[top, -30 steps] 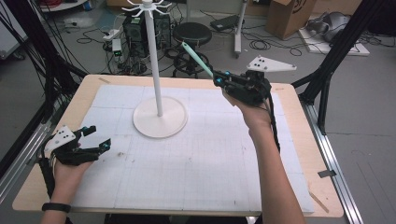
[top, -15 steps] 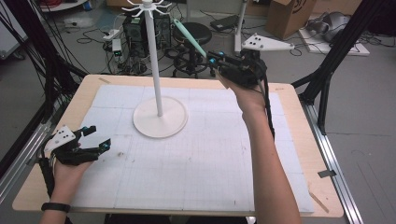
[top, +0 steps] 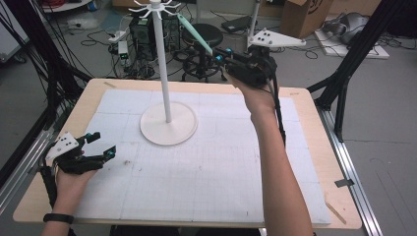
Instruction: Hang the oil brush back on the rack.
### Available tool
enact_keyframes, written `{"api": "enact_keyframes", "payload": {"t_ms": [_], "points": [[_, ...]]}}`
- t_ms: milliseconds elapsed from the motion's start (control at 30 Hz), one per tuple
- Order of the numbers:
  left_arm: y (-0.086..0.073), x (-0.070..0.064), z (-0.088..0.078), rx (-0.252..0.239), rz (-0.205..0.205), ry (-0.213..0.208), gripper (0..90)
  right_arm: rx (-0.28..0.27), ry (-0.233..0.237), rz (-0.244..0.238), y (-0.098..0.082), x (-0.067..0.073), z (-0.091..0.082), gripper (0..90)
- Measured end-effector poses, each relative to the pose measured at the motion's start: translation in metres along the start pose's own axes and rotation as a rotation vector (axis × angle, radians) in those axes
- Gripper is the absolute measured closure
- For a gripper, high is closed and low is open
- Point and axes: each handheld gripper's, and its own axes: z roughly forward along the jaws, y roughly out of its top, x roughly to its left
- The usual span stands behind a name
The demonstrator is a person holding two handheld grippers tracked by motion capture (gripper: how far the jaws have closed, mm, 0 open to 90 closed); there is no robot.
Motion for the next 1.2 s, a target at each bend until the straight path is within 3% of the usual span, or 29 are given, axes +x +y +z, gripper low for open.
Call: {"api": "enact_keyframes", "payload": {"t_ms": [233,500,1200], "points": [[0.000,-0.001,0.001,0.004,0.002,-0.004,17.4,-0.007,-0.007,-0.010,0.000,-0.001,-0.006,83.2],[0.000,0.000,0.001,0.007,0.002,-0.004,17.4,-0.030,0.008,0.000,0.002,-0.002,0.002,83.2],[0.000,-0.001,0.001,0.008,0.002,-0.008,17.4,0.026,0.025,-0.015,-0.003,0.012,0.030,83.0]]}}
